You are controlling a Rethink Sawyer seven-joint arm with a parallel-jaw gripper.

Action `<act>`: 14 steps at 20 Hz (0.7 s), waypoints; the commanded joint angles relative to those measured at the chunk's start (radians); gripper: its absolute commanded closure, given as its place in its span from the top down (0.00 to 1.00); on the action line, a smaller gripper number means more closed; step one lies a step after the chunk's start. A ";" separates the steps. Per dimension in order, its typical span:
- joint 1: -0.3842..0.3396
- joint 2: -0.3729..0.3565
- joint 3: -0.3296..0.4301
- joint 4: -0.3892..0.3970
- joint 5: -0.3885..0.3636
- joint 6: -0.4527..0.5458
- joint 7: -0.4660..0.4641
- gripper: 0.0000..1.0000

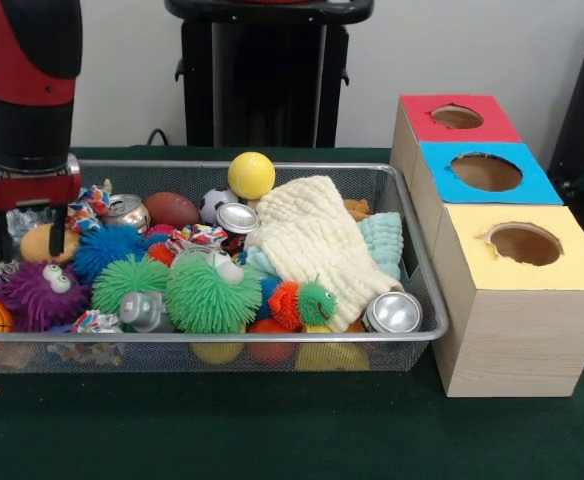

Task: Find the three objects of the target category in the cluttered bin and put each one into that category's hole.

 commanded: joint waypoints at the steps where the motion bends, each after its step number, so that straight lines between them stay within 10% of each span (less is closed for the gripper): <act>1: -0.005 -0.054 0.124 0.169 0.034 0.032 -0.073 1.00; 14: 0.260 0.118 -0.192 -0.144 -0.074 0.416 0.013 1.00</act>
